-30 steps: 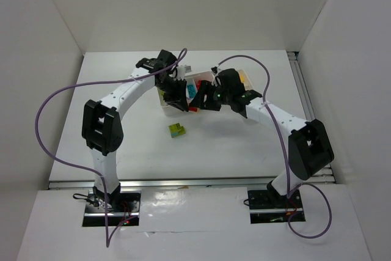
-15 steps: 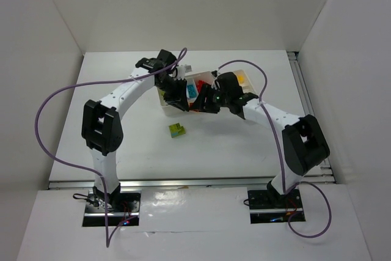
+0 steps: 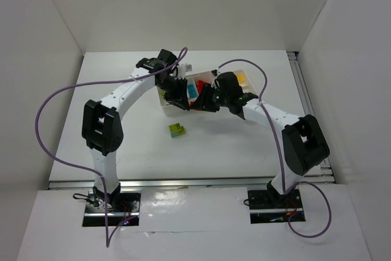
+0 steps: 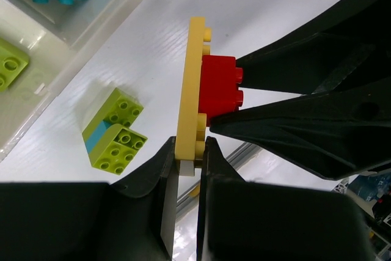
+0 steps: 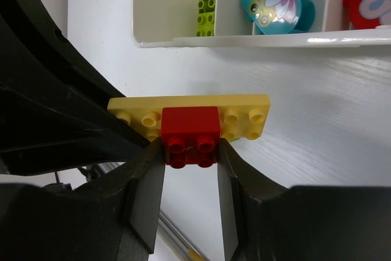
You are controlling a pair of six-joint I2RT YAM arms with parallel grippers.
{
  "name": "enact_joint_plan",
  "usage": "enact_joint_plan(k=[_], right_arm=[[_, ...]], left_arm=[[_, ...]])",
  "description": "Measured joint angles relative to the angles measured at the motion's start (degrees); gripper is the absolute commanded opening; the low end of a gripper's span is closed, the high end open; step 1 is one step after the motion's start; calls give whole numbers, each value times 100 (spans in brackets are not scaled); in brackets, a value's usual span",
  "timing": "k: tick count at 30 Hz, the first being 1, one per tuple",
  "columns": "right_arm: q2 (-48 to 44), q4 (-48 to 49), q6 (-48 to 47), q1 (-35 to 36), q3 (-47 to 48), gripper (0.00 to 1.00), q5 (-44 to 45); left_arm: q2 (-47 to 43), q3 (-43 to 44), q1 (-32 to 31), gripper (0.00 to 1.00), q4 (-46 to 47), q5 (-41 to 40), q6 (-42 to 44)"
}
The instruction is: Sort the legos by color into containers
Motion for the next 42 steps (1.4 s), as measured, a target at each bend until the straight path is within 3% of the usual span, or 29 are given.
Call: enact_joint_plan(k=[6, 16, 26, 30, 31, 34, 40, 42], right_arm=[[-280, -291, -142, -155, 0, 16, 31], [-319, -258, -44, -879, 518, 16, -424], [1272, -927, -267, -874, 2461, 20, 960], [1954, -1298, -402, -857, 2946, 39, 1412], [2050, -1386, -431, -841, 2975, 52, 1521], [2131, -1606, -505, -758, 2981, 70, 1770], [2107, -1639, -588, -667, 3058, 73, 2024], [2059, -1652, -595, -662, 3062, 62, 2072]], left_arm=[[-2, 7, -24, 0, 201, 138, -76], [-4, 4, 203, 0, -7, -380, -125], [-4, 28, 203, 0, -17, -310, -142], [-11, 184, 203, 0, -39, -280, -144], [-11, 229, 203, 0, -39, -267, -144], [-11, 354, 210, 0, -52, -197, -151], [-11, 706, 221, 0, -109, -13, -168], [-11, 887, 229, 0, -111, 55, -175]])
